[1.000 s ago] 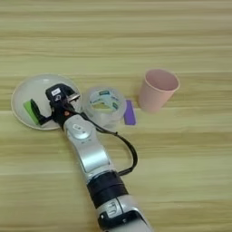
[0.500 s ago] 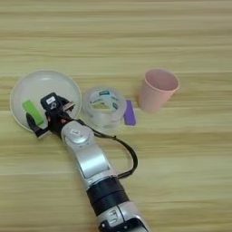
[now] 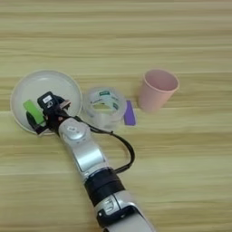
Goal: Move the objects on the table
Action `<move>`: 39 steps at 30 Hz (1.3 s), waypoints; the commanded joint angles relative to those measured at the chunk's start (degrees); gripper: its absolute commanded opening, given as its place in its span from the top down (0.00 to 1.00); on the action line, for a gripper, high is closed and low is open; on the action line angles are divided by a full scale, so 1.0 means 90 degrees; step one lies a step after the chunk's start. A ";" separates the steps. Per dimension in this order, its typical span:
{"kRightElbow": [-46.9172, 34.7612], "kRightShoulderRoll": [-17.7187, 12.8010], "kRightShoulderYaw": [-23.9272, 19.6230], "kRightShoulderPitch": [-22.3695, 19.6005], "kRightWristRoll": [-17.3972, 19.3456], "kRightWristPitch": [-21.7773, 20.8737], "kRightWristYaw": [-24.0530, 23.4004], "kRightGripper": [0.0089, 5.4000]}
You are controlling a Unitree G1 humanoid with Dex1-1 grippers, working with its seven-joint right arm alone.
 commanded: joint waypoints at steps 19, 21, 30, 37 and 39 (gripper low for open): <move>-0.0027 -0.0097 -0.0061 -0.0229 -0.0092 -0.0137 -0.0036 0.60; -0.0028 -0.0096 -0.0066 -0.0230 -0.0088 -0.0137 -0.0038 0.64; -0.0134 -0.0071 -0.0146 -0.0207 -0.0016 -0.0287 -0.0063 0.74; -0.0223 -0.0042 -0.0220 -0.0186 0.0032 -0.0395 -0.0052 0.74; -0.0241 -0.0038 -0.0247 -0.0188 0.0038 -0.0422 -0.0066 0.74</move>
